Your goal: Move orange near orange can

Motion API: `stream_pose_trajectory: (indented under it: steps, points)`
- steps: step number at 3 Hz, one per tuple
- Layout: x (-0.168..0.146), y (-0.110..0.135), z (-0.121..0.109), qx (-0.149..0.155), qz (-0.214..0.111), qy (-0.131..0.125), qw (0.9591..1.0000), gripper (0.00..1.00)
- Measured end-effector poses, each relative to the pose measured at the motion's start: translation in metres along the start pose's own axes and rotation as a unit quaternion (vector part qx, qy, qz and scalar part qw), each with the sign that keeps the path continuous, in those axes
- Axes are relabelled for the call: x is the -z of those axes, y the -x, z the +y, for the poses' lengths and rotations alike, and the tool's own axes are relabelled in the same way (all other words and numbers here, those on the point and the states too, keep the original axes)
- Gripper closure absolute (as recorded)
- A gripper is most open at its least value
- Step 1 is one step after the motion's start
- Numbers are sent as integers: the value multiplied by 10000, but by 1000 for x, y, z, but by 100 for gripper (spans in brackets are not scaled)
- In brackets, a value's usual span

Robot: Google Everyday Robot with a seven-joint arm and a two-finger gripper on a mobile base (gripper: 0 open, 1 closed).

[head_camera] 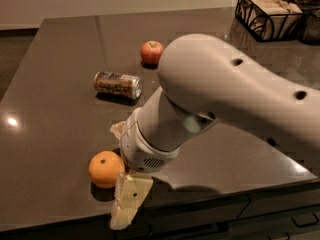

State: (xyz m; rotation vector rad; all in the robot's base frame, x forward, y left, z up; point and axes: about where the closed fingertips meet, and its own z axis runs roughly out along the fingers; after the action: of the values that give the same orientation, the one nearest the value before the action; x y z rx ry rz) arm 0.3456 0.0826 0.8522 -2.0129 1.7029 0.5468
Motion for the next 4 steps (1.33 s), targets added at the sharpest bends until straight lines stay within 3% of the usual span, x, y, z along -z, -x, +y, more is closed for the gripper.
stream_pose_trajectory:
  steps: [1,3,4]
  points:
    - [-10,9,-3,-15,-41,37,10000,17]
    - [-13,21,-8,-99,-130,59,9998,64]
    - [1,15,-27,-329,-109,-86,9994,88]
